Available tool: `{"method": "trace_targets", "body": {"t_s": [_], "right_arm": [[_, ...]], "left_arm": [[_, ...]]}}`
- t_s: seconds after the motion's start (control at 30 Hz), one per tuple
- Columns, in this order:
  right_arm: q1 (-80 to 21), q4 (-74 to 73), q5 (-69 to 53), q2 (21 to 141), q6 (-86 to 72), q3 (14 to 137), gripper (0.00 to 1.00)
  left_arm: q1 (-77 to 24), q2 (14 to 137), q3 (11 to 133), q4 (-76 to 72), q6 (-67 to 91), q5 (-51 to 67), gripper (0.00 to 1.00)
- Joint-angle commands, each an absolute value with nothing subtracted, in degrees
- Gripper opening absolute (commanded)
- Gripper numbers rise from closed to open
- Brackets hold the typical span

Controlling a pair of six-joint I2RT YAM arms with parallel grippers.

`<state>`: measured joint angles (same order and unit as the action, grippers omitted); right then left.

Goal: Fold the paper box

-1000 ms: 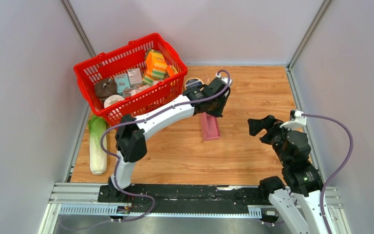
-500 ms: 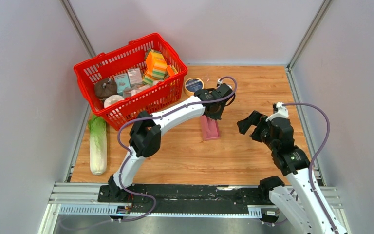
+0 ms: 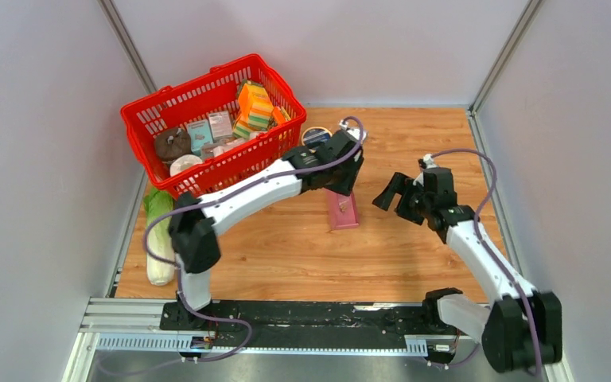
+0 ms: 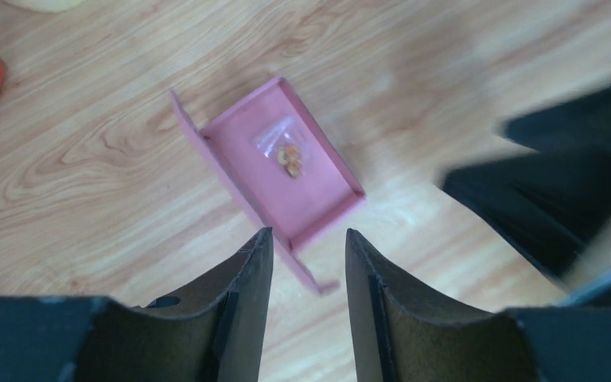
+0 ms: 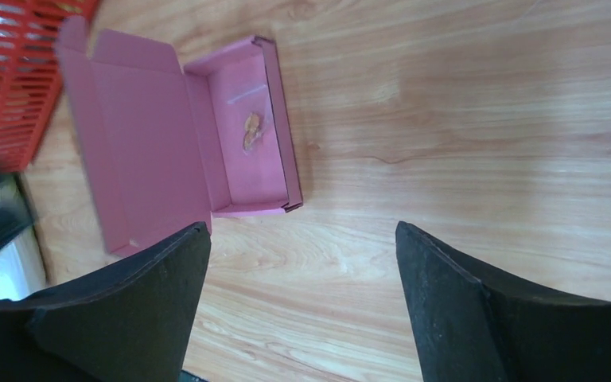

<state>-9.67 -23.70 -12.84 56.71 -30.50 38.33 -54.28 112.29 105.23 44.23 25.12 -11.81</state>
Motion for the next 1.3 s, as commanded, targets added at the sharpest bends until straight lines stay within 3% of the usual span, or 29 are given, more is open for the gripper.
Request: {"method": "trace_targets", "body": {"t_s": [0.0, 0.17, 0.4, 0.7, 0.83, 1.03, 1.07, 1.27], "right_arm": [[-9.7, -17.1, -22.1, 70.2, -29.1, 43.1, 0.82], [-9.8, -14.4, -21.6, 80.6, -28.1, 45.3, 0.48], [-15.2, -16.3, -16.8, 90.1, -23.9, 48.3, 0.37], [-29.6, -16.3, -15.5, 94.2, -28.6, 53.1, 0.38], [-37.3, -9.2, -26.0, 97.2, -32.3, 58.5, 0.44], [-32.6, -17.8, -22.6, 93.8, -29.1, 60.7, 0.54], [-31.9, -18.5, -22.9, 91.3, -27.7, 59.5, 0.63], [-24.8, -21.7, -24.8, 82.5, -20.6, 55.5, 0.75]], "left_arm": [[-54.3, 94.6, 96.2, 31.9, 23.2, -3.6, 0.48], [-54.3, 78.8, 85.2, 29.7, 21.3, 0.2, 0.5], [-54.2, 60.0, 68.5, 35.4, 20.8, -8.6, 0.59], [-54.2, 46.0, 54.3, 39.3, 24.5, -15.7, 0.6], [-54.2, 43.7, 50.7, 41.6, 28.0, -27.5, 0.6], [-53.9, 46.9, 47.3, 38.8, 31.5, -28.5, 0.6], [-53.8, 47.3, 46.6, 36.8, 32.2, -27.2, 0.6], [-47.6, 50.6, 42.2, 24.2, 34.5, -15.2, 0.55]]}}
